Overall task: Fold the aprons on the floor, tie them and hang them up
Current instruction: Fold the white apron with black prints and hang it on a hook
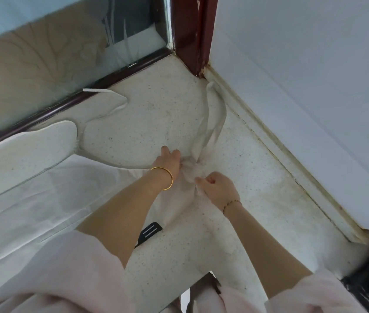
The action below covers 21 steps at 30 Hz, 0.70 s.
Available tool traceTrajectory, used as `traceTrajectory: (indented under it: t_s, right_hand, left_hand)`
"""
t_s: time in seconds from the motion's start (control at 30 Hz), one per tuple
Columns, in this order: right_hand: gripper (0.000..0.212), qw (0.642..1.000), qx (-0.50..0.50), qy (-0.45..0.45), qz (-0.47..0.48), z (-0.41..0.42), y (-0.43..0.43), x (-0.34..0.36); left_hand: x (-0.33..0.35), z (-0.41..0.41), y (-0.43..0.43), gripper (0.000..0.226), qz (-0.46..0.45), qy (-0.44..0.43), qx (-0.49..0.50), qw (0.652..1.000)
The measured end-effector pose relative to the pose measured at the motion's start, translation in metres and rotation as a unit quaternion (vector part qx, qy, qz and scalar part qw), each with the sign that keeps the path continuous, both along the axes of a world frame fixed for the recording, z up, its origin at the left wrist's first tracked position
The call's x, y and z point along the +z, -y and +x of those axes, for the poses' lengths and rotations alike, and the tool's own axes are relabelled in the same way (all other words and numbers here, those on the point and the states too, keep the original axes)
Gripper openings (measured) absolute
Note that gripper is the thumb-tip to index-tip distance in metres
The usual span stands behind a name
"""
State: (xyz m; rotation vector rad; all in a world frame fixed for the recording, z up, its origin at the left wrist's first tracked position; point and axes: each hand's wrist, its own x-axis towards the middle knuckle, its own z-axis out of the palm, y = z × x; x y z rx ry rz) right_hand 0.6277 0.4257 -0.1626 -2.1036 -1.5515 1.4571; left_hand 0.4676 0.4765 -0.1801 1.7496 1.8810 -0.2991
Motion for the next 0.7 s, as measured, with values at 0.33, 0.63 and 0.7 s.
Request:
traceTrajectory:
  t_s: [0.33,0.63,0.7]
  right_hand:
    - [0.014,0.987,-0.085,-0.131,0.046,-0.002,0.013,-0.002]
    - [0.020,0.992,0.051,0.029,0.116,0.015,-0.012,0.007]
    - [0.019,0.970,0.107,0.187,0.114,0.015,-0.017,0.009]
  left_hand:
    - [-0.005,0.006,0.036,0.037,0.122,-0.084,-0.096,0.984]
    - [-0.011,0.002,0.045,0.046,0.123,-0.108,-0.160,0.973]
    - [-0.011,0.001,0.047,0.048,0.131,-0.098,-0.158,0.974]
